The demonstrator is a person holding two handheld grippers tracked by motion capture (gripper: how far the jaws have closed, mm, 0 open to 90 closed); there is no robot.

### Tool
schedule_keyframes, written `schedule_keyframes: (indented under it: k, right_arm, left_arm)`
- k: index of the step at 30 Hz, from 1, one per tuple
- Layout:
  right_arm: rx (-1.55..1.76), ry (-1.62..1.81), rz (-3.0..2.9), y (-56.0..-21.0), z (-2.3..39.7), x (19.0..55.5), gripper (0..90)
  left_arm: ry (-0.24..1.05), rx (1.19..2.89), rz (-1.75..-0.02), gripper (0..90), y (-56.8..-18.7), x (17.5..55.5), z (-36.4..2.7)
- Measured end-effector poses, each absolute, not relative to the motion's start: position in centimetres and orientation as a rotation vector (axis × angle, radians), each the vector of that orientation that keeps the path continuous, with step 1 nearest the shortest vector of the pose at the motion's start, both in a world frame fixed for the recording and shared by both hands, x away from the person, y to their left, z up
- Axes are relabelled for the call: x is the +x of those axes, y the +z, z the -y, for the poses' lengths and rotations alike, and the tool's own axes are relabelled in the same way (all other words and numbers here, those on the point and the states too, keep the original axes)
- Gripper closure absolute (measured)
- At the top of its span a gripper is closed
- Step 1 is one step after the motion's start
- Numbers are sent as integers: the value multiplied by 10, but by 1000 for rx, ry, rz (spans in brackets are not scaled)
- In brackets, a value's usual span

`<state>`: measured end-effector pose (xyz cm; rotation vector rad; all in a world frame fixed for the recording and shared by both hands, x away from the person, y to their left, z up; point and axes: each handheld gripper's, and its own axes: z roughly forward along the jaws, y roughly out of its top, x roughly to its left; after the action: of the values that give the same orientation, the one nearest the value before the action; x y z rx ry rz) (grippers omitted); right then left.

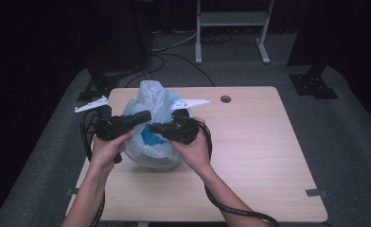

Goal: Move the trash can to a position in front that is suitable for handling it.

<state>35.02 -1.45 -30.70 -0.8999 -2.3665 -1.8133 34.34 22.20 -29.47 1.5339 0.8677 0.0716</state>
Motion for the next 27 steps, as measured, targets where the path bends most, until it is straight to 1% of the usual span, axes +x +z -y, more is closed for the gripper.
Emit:
schedule_keyframes:
  k: [1, 2, 3, 6, 7, 9, 10, 11, 12, 13, 14, 15, 16, 18, 20, 21, 22, 23, 25, 26, 27]
  right_arm:
    - [-900, -1813, 2367, -307, 14, 350, 887]
    - [-868, -1812, 2387, -308, 12, 347, 888]
    - [-868, -1812, 2387, -308, 12, 347, 888]
    - [-834, -1806, 2418, -309, 8, 343, 888]
    - [-820, -1798, 2426, -310, 7, 342, 888]
    - [-794, -1789, 2446, -310, 4, 340, 888]
    - [-776, -1787, 2458, -311, 3, 339, 887]
    - [-759, -1785, 2468, -311, 1, 337, 887]
    - [-750, -1787, 2472, -311, 1, 336, 887]
    - [-744, -1789, 2476, -311, 1, 336, 888]
    - [-740, -1793, 2476, -311, 1, 336, 888]
    - [-740, -1793, 2476, -311, 1, 336, 888]
    - [-747, -1796, 2473, -312, 2, 336, 887]
    - [-755, -1801, 2453, -313, 4, 337, 885]
    - [-758, -1810, 2439, -314, 6, 338, 874]
    - [-764, -1819, 2430, -314, 7, 338, 828]
    - [-777, -1848, 2400, -315, 12, 339, 730]
    - [-777, -1848, 2400, -315, 12, 339, 730]
    - [-804, -1874, 2382, -314, 16, 341, 614]
    - [-819, -1890, 2391, -313, 20, 343, 533]
    - [-819, -1890, 2391, -313, 20, 343, 533]
  left_arm:
    - [55, 1539, -869, 774, -294, 345, -222]
    - [37, 1546, -875, 740, -293, 346, -222]
    - [29, 1554, -881, 740, -293, 347, -222]
    - [-2, 1594, -899, 678, -292, 351, -221]
    - [-13, 1608, -904, 678, -292, 352, -220]
    - [-22, 1639, -918, 653, -291, 354, -217]
    - [-15, 1664, -926, 640, -290, 355, -216]
    - [13, 1706, -935, 646, -289, 357, -213]
    - [13, 1706, -935, 671, -289, 357, -213]
    - [99, 1787, -926, 706, -289, 357, -208]
    - [99, 1787, -926, 756, -289, 357, -208]
    - [140, 1808, -913, 756, -288, 356, -207]
    - [183, 1801, -887, 886, -288, 354, -205]
    - [195, 1799, -877, 898, -287, 353, -204]
    - [197, 1763, -853, 898, -286, 352, -205]
    - [191, 1743, -846, 899, -285, 351, -206]
    - [169, 1702, -834, 899, -282, 351, -207]
    - [169, 1702, -834, 899, -282, 351, -207]
    - [157, 1682, -814, 899, -280, 350, -207]
    - [148, 1675, -803, 899, -278, 349, -207]
    - [145, 1673, -798, 899, -278, 349, -205]
